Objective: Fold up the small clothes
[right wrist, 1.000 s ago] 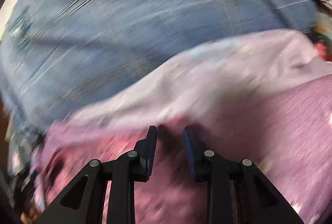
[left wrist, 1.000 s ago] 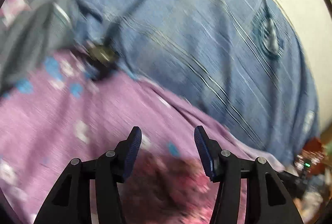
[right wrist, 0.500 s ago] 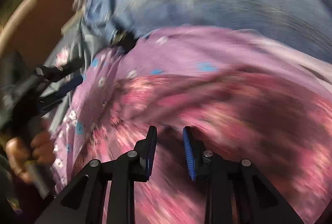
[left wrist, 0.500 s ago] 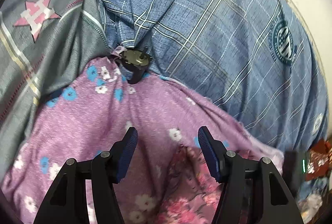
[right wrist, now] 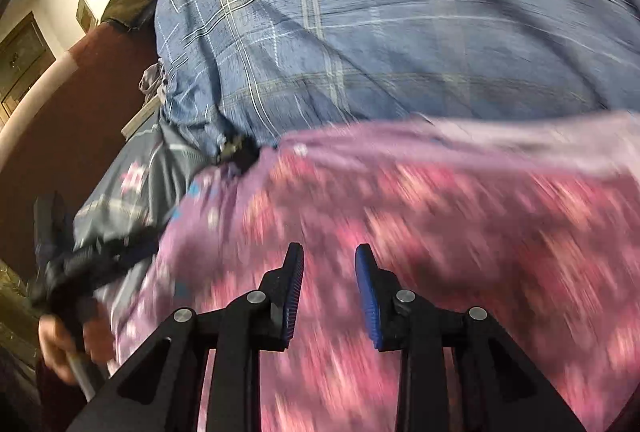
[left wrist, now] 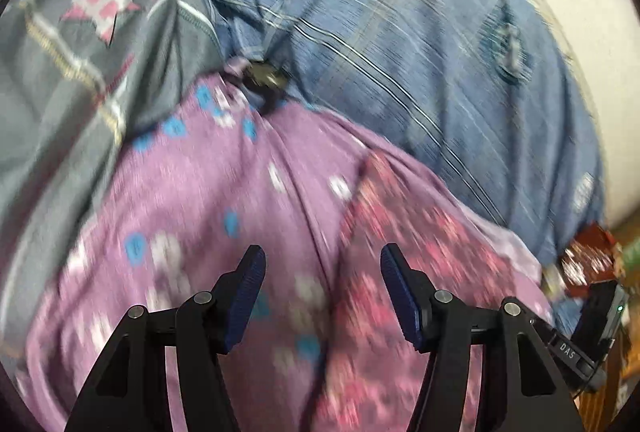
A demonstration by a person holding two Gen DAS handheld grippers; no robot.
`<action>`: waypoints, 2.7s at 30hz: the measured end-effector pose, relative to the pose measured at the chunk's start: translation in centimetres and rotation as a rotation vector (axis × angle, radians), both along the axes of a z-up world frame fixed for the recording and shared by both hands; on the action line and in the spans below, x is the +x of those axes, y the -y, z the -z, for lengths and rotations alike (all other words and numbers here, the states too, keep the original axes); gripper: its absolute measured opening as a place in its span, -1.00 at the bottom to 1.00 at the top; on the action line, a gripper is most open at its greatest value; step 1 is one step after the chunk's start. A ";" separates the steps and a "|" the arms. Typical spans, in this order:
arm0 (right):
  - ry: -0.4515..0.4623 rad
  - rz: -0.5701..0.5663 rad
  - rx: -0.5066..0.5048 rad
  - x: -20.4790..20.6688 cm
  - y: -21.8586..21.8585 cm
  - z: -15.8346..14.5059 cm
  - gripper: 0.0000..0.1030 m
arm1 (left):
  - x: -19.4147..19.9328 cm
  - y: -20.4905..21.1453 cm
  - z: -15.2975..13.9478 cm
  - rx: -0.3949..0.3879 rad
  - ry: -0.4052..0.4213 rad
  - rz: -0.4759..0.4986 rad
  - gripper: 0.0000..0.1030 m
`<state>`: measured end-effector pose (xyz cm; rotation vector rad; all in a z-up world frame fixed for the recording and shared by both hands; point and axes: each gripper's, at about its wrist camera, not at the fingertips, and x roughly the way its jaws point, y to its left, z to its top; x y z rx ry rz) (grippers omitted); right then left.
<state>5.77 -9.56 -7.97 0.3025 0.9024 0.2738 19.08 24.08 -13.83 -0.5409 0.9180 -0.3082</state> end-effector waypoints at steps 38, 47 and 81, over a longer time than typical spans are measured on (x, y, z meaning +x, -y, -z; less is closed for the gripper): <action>-0.220 0.097 0.357 -7.2 4.2 7.7 -0.93 | -8.9 5.8 5.2 -0.250 -0.208 -0.275 -0.32; -0.091 0.240 0.367 -9.3 10.7 5.2 -0.86 | -10.5 10.6 -2.6 -0.018 0.043 -0.199 -0.87; 0.100 0.546 0.504 -14.6 23.9 2.9 0.00 | -19.6 25.9 -8.8 0.240 0.158 0.335 0.36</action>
